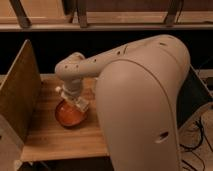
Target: Place the bottle in the ceramic bowl
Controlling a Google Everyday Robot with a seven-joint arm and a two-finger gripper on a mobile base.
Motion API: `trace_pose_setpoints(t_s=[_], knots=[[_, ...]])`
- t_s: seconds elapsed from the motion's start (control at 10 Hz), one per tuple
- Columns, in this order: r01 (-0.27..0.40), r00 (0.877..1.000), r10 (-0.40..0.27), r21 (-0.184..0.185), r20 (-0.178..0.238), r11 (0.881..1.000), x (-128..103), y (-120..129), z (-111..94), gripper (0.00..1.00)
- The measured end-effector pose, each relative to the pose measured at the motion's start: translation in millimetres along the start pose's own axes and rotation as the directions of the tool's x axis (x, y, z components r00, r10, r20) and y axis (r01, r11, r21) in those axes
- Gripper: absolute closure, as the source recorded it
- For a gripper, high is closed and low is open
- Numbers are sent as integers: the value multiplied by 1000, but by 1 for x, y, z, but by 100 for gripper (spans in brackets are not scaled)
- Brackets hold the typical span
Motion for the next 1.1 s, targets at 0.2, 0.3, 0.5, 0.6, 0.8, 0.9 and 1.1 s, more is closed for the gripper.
trace_pose_setpoints(t_s=[0.2,0.3,0.5,0.6,0.8,0.9,1.1], knots=[[34,999,-34,9,-28,999,11,-9,1,88],[32,999,-32,8,-28,999,10,-8,1,78],[33,999,-32,9,-28,999,10,-9,1,56],[32,999,-32,9,-28,999,10,-9,1,46],[32,999,-31,9,-28,999,10,-8,1,28],[32,999,-31,9,-28,999,9,-8,1,21],[31,999,-31,9,-28,999,9,-8,1,20]])
